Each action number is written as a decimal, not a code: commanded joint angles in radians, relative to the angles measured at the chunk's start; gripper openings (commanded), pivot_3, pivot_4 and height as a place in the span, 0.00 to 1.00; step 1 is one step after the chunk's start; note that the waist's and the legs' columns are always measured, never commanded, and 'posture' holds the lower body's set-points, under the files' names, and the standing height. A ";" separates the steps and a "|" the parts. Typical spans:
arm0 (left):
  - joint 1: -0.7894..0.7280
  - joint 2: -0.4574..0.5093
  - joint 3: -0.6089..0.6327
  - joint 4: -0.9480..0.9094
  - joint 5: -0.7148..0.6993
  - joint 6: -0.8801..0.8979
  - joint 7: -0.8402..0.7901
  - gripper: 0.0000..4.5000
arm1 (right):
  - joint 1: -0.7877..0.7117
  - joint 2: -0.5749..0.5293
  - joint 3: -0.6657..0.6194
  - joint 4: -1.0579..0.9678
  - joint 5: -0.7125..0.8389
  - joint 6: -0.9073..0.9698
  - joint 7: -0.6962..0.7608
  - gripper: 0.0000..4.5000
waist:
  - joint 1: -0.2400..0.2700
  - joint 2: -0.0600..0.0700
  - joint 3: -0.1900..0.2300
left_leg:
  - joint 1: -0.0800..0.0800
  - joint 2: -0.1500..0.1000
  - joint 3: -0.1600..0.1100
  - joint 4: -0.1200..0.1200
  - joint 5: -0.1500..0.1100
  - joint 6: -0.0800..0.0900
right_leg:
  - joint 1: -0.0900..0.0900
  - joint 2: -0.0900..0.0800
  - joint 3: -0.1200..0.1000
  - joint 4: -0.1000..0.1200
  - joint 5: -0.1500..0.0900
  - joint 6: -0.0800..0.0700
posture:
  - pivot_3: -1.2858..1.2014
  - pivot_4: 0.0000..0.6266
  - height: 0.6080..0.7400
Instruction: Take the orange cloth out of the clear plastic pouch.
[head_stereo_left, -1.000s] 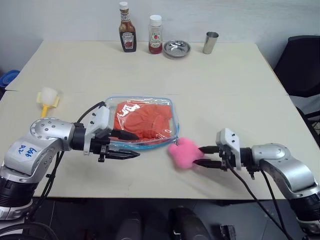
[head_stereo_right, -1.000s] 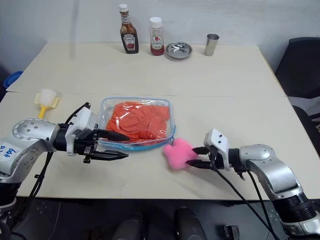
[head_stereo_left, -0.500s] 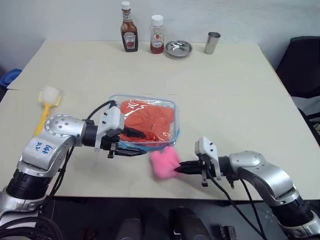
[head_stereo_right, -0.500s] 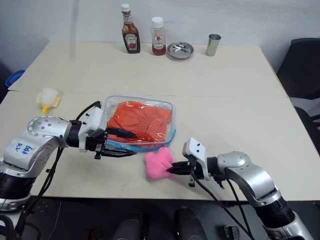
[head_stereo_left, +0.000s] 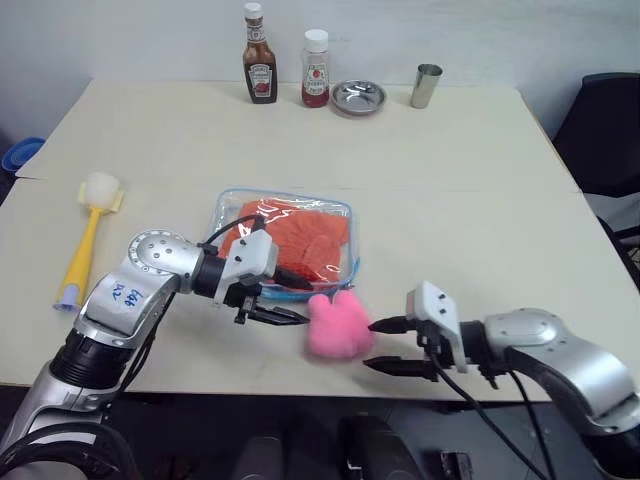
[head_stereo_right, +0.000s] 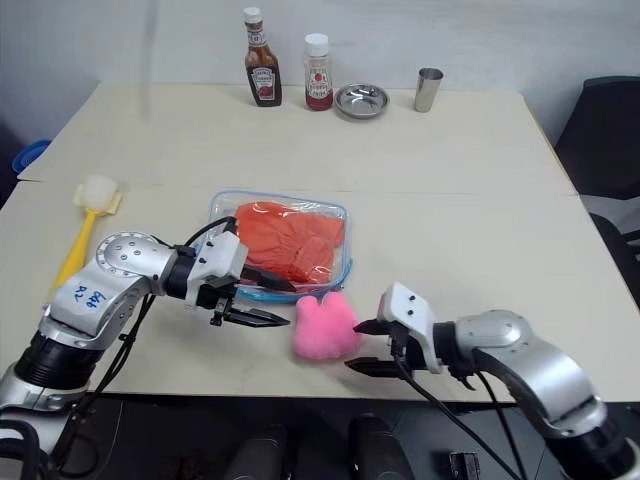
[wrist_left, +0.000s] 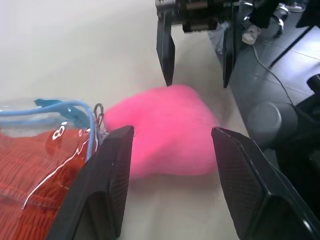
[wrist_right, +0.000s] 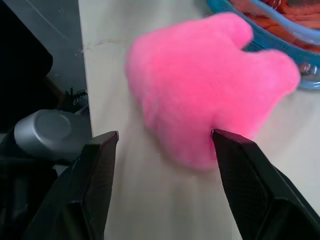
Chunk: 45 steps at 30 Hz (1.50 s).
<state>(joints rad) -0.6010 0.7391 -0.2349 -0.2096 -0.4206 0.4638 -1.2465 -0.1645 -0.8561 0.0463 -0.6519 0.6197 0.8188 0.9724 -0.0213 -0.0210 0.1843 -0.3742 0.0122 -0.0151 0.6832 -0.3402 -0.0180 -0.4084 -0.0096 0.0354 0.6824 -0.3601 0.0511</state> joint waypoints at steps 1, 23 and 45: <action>-0.036 -0.018 -0.037 0.005 0.029 -0.018 -0.028 0.58 | 0.004 -0.071 -0.097 -0.077 0.056 -0.006 0.042 0.68 | 0.000 0.000 0.000 | 0.000 0.000 0.000 0.000 0.000 0.000 | 0.000 0.000 0.000 0.000 0.000 0.000 | 0.52 0.24 1.00; 0.043 -0.075 -0.164 0.056 0.310 -0.175 0.028 0.25 | -0.592 0.128 0.304 0.813 -0.677 -1.055 0.168 0.70 | -0.006 0.000 0.000 | 0.001 0.000 0.003 0.001 0.002 -0.003 | -0.001 -0.001 0.002 0.001 0.000 0.000 | 0.52 0.24 1.00; 0.117 -0.038 -0.071 -0.080 0.276 -0.003 0.106 0.00 | -0.692 0.315 0.323 1.091 -0.756 -1.252 0.153 0.00 | -0.010 0.000 0.000 | 0.002 0.001 0.003 0.001 0.003 -0.004 | -0.002 0.000 0.002 0.006 0.000 0.000 | 0.52 0.24 1.00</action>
<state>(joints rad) -0.4970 0.6876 -0.3423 -0.2647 -0.1307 0.4439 -1.1545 -0.8408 -0.5351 0.3876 0.4501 -0.1602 -0.4175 1.1141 -0.0318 -0.0209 0.1846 -0.3722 0.0128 -0.0116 0.6838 -0.3375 -0.0218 -0.4102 -0.0096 0.0376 0.6886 -0.3601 0.0510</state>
